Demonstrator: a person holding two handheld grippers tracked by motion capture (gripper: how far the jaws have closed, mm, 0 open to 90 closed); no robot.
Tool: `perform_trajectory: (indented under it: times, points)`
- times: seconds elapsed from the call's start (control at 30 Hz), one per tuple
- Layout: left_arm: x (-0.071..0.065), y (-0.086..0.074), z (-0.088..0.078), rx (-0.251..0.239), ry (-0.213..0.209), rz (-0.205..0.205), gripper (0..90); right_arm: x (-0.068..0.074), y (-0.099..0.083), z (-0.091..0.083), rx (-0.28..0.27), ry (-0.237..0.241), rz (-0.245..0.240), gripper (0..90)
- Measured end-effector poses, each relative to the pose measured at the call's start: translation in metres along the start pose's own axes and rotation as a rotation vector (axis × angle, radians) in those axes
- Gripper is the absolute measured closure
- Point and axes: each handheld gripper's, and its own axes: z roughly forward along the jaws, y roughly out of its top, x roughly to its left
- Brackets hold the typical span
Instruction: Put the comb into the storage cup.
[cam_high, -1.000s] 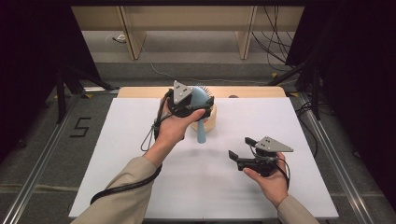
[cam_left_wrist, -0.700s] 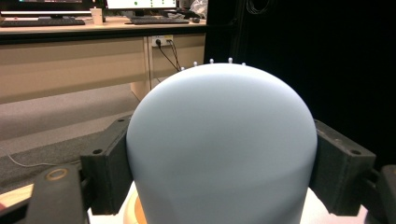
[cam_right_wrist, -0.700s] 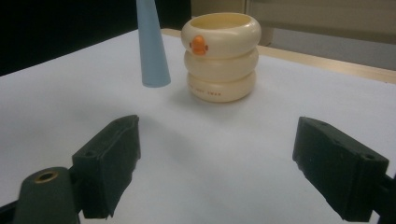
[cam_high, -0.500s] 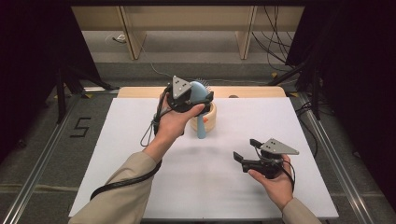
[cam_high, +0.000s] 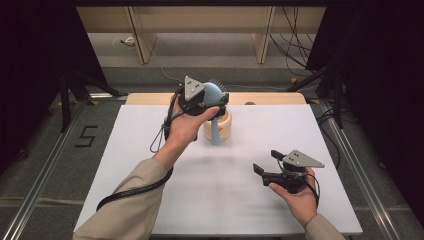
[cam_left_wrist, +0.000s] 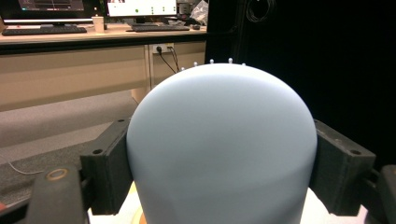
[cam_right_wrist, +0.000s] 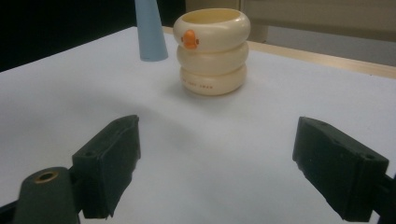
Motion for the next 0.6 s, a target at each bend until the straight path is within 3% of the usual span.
perform_trajectory:
  times: [0.6]
  points:
    - [0.0032, 0.01, 0.0021, -0.016, 0.011, 0.0, 19.4, -0.0026, -0.002, -0.0031, 0.001, -0.005, 0.013, 16.2]
